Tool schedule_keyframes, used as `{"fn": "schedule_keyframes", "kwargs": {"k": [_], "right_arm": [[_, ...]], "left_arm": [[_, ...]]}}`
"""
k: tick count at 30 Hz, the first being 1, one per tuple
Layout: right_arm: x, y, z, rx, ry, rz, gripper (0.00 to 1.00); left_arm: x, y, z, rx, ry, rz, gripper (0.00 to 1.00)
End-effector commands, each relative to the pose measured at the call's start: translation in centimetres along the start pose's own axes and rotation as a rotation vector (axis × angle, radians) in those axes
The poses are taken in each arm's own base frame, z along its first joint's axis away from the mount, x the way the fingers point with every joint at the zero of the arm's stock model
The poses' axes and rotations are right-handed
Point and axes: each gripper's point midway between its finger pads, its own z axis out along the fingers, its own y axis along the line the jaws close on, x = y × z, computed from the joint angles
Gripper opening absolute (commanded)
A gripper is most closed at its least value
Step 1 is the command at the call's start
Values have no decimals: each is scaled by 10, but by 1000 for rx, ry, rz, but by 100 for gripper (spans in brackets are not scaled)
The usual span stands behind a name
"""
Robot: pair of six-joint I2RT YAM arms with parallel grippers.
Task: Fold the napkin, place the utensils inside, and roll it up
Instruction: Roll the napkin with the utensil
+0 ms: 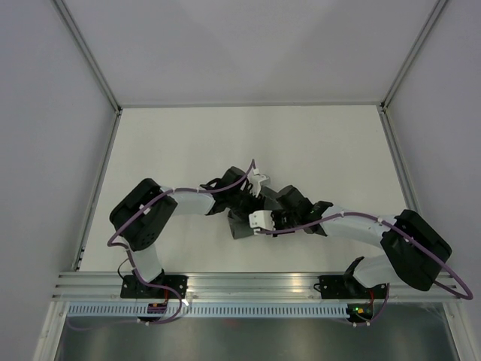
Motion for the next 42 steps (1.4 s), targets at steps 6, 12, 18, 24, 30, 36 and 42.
{"fn": "schedule_keyframes", "kwargs": {"k": [6,12,18,24,30,36,42], "right_arm": [[53,60,-3,-217,211,110,4],[49,58,0,-235,212,122,4],[41,53,2,-243,197,136,4],[39,52,4,-256,198,147,3],[40,51,5,-268,209,159,3],[40,51,5,-283,220,169,2],[37,51,6,-313,222,189,1]], "left_arm": [[-63,33,-40,-241,-167,27,42],[-90,59,-71,-402,-238,10,42],[-106,87,-103,-561,-309,-32,43],[-134,96,-147,-712,-418,-34,45],[-165,94,-195,-806,-532,-38,50],[-184,87,-225,-855,-601,-23,51],[-202,66,-263,-880,-706,17,54]]}}
